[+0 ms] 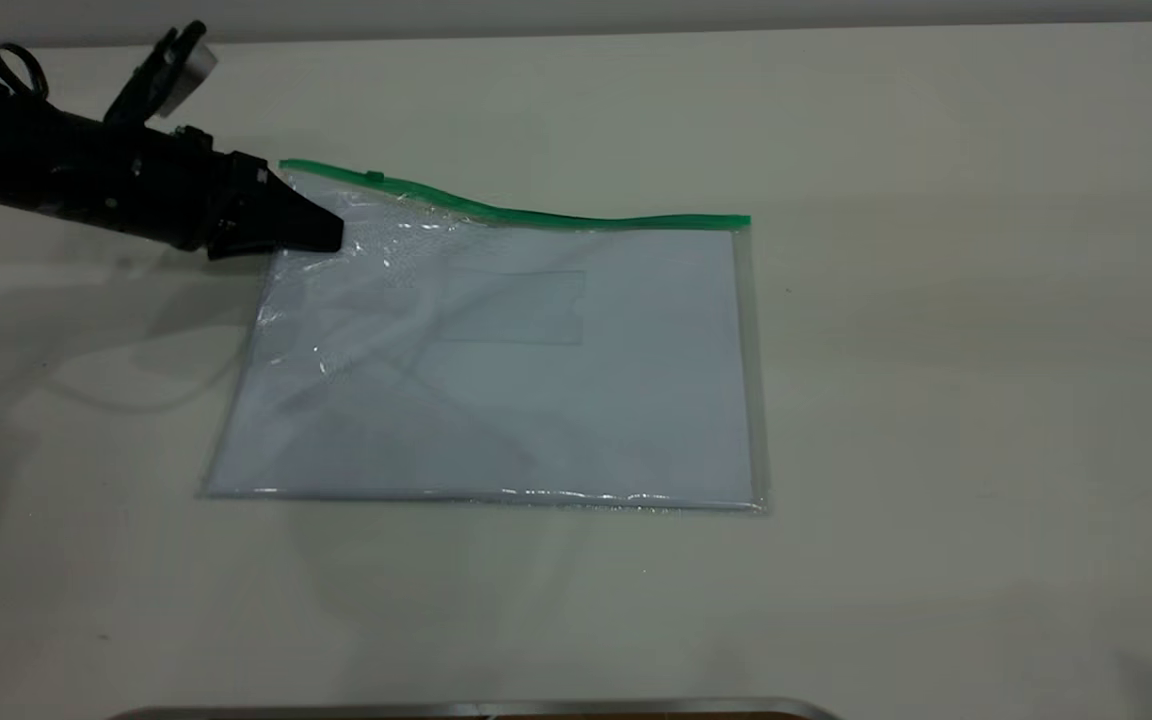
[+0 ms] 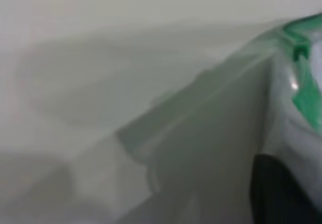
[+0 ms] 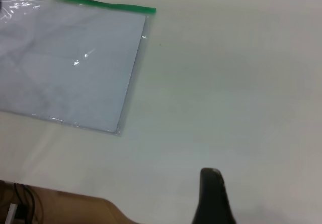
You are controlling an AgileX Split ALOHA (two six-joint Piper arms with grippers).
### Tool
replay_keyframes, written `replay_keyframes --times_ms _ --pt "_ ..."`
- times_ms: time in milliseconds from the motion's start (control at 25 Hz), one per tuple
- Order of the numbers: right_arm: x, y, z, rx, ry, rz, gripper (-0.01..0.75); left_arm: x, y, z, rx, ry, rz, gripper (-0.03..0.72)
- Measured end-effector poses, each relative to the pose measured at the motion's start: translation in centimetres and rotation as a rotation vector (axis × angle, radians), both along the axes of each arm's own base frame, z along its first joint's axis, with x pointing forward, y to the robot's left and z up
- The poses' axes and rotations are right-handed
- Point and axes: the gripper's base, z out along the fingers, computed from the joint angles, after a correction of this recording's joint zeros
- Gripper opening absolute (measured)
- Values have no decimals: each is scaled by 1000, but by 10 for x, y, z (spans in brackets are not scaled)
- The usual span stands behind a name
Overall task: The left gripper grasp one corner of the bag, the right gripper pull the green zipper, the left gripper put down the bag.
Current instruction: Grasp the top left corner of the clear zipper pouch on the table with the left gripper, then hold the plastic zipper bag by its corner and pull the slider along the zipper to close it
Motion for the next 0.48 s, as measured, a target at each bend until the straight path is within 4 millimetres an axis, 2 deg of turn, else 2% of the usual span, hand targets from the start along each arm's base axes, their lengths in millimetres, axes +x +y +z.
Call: replay_keyframes --times_ms 40,240,320,480 --pt "0 0 0 0 -3 0 584 -1 -1 1 -11 -6 -18 56" --pt "7 1 2 -37 -52 40 584 3 -4 19 -7 -89 -158 52" --pt "17 4 0 -57 -65 78 584 9 -4 31 25 -138 -228 52" --pt "55 13 -14 -72 -66 152 584 20 -6 60 79 -234 -403 52"
